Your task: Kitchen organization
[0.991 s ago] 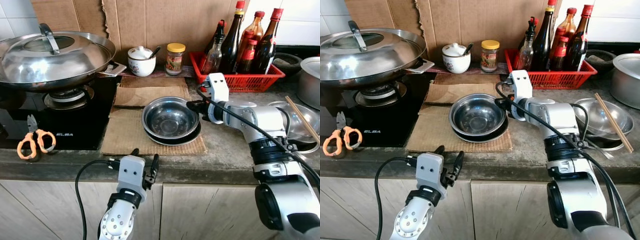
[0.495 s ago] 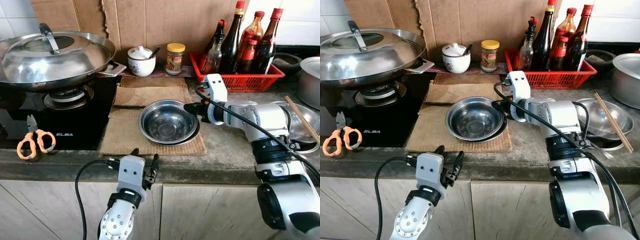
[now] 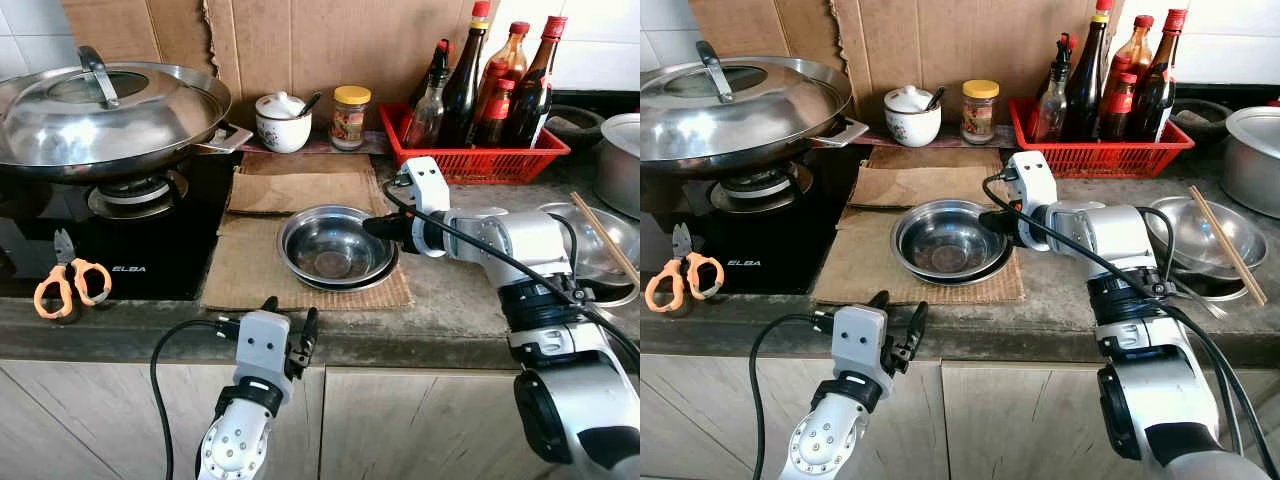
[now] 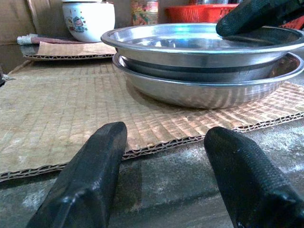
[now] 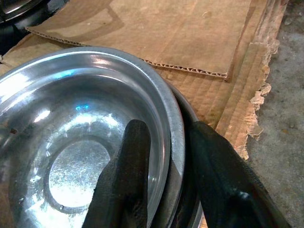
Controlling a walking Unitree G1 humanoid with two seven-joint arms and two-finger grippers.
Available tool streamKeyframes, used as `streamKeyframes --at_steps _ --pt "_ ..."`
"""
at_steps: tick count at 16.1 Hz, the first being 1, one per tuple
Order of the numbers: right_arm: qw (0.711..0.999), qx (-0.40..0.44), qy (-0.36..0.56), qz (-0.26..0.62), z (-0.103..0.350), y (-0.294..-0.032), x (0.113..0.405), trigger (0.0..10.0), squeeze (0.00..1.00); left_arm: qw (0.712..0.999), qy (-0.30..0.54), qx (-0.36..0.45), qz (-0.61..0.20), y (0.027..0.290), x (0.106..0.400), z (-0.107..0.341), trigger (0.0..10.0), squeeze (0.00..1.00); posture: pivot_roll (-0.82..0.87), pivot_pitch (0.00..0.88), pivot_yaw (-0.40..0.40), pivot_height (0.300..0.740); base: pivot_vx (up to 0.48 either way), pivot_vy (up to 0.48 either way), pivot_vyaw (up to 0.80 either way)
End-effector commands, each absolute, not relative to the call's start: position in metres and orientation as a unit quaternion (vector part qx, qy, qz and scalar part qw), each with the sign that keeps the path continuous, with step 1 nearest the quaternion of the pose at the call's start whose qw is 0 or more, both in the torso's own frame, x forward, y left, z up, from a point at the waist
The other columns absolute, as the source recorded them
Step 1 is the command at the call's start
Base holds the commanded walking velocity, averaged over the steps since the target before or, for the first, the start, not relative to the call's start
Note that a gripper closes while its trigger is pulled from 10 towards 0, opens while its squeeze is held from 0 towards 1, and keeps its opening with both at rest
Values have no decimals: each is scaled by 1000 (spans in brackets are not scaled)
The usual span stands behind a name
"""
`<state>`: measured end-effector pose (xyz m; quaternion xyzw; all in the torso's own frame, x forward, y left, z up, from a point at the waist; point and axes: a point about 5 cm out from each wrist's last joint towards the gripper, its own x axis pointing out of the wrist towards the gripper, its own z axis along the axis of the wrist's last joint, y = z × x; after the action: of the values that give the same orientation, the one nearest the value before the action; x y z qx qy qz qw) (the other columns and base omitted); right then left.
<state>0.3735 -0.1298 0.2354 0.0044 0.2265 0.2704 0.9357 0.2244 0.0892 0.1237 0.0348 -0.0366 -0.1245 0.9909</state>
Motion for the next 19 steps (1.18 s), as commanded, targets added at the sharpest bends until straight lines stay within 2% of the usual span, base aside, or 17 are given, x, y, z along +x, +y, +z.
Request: streamKeyframes --at_steps 1,10,11,12,16,19 --pt "935 -3 235 266 235 -131 374 10000 0 992 -24 36 -121 90 226 120 10000 0 104 24 -72 740 0 0 0" --pt "928 -18 256 271 230 -130 372 10000 0 992 -25 36 -122 89 225 120 10000 0 104 16 -74 740 0 0 0" --pt "926 -23 263 271 227 -129 371 3765 0 991 -25 37 -122 89 225 119 10000 0 105 15 -75 740 0 0 0" --pt "925 -26 266 270 226 -129 371 0 0 991 -25 37 -122 89 225 119 10000 0 106 15 -73 740 0 0 0" --pt "930 -24 265 253 227 -132 374 0 0 991 -25 39 -122 89 225 119 10000 0 105 13 -73 740 0 0 0" --pt "946 33 224 233 239 -134 380 0 0 991 -25 40 -123 89 225 119 10000 0 108 12 -73 740 0 0 0"
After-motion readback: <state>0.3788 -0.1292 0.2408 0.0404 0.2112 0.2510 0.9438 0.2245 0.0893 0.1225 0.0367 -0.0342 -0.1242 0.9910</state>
